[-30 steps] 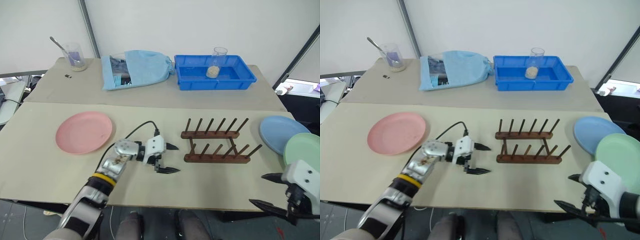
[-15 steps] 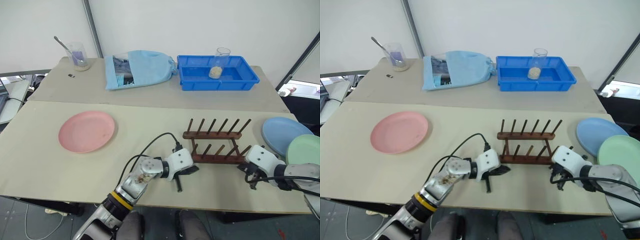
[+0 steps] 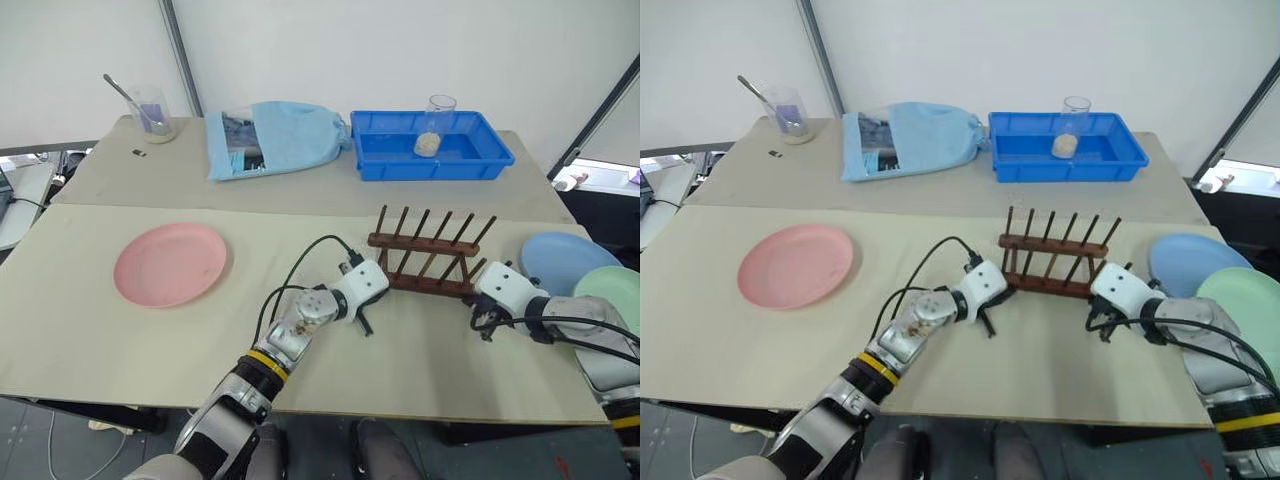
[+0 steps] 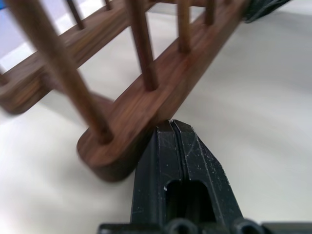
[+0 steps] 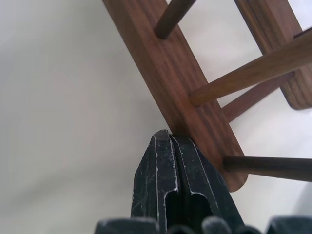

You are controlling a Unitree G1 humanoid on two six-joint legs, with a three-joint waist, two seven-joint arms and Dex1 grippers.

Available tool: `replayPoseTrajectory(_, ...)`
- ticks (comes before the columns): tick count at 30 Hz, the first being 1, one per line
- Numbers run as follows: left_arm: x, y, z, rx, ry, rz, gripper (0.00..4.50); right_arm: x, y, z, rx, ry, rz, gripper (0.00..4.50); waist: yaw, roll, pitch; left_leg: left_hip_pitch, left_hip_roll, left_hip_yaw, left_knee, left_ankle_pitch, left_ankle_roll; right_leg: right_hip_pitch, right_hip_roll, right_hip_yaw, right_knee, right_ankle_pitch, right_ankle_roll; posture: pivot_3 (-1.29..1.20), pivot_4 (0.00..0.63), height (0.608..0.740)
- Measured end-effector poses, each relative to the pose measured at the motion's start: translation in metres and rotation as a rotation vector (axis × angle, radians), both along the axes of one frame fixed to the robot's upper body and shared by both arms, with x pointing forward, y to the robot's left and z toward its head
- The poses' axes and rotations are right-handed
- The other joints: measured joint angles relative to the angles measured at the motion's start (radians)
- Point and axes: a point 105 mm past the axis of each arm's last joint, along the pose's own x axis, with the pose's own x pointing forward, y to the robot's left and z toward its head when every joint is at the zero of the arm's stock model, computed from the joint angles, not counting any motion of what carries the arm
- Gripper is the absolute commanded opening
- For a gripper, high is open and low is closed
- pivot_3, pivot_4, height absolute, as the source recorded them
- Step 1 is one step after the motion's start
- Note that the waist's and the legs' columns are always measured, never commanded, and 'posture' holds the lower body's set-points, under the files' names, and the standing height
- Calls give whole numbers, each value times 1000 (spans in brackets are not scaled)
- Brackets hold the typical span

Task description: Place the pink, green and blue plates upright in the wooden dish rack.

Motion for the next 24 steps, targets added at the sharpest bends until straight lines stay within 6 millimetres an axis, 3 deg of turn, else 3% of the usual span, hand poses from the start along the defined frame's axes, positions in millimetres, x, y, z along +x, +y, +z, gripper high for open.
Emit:
replayPoseTrajectory(9,1,5,0,3,-4,-22,0,6,-1,1,-15,-11,9,13,-1,0,0,0,0,0,-1,0,0,0,0,0,0,0,0,0,150,696)
replayPoseTrajectory(13,-18,22,-1,-27,23,-94,0,-10,4,2,-16,15,62,13,-2,1,-1,0,1,0,-3,-1,1,-2,0,0,2,-1,1,0,150,696)
replayPoseTrajectory(16,-29,54,1,-46,36,-85,764,-26,8,9,9,42,108,0,-4,2,0,-1,2,0,-4,-1,2,-4,1,0,4,-2,0,0,150,696)
replayPoseTrajectory(17,-32,72,9,-78,29,-56,1395,-32,15,19,49,42,144,663,-7,2,0,0,3,0,-3,-1,2,-4,1,0,5,-2,0,0,150,696)
replayPoseTrajectory(18,-34,81,15,-100,18,-39,1727,-36,20,25,77,42,170,873,-7,2,0,0,3,0,-3,-1,2,-3,1,0,5,-2,0,0,150,696)
replayPoseTrajectory(21,-44,126,59,-227,-82,83,3195,-49,57,58,205,19,331,1957,-8,2,0,2,5,0,-1,-1,2,-2,2,-1,5,-3,-3,0,150,696)
replayPoseTrajectory(24,-52,166,84,-299,-135,272,4500,-51,81,82,276,-16,436,2993,-6,2,1,3,5,2,-1,-1,2,-1,0,-1,4,-5,-6,0,150,696)
